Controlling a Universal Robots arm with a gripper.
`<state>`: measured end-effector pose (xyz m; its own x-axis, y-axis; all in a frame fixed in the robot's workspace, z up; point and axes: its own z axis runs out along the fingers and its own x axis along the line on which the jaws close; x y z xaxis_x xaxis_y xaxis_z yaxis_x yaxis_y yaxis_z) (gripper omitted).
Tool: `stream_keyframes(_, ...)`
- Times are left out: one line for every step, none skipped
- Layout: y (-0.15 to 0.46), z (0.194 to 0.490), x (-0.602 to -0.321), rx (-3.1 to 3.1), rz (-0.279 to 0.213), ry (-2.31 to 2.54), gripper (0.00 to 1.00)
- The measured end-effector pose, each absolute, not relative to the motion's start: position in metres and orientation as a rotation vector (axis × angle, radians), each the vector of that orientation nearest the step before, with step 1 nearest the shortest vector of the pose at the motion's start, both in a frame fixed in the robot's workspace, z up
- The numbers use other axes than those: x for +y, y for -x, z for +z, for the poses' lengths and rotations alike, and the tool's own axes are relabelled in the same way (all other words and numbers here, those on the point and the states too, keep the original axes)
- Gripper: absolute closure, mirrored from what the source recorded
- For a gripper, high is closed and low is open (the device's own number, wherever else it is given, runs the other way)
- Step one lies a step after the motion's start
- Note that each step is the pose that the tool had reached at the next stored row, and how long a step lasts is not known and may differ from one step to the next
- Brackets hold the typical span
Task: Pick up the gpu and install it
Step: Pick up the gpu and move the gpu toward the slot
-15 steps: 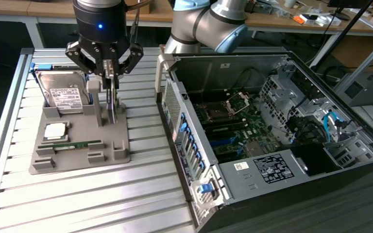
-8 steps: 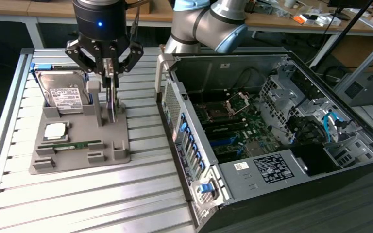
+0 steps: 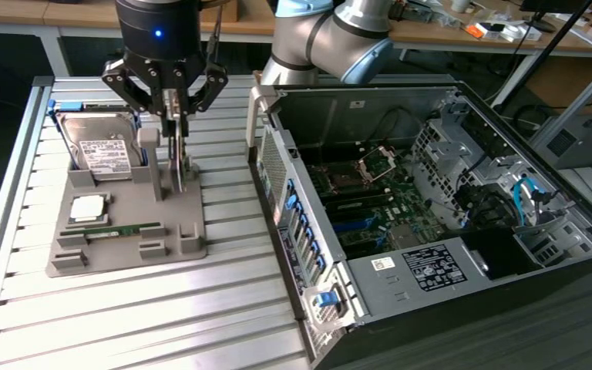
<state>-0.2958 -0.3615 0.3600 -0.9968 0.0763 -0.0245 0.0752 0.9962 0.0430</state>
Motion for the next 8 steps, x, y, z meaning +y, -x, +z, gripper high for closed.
stream_keyframes(0.2958,0.3607,-0.3615,3.113,0.065,-0.118,0.73)
stream_keyframes(0.2958,0.3614,-0.3615,3.112,0.066,-0.118,0.73)
stream_keyframes(0.2958,0.3620,-0.3615,3.112,0.066,-0.118,0.73)
stream_keyframes(0.2958,0.3624,-0.3615,3.112,0.066,-0.118,0.73)
stream_keyframes(0.2957,0.3628,-0.3615,3.113,0.065,-0.118,0.73)
stream_keyframes(0.2958,0.3633,-0.3615,3.112,0.065,-0.118,0.73)
stream_keyframes(0.2958,0.3637,-0.3615,3.112,0.065,-0.118,0.73)
stream_keyframes(0.2958,0.3641,-0.3615,3.112,0.065,-0.118,0.73)
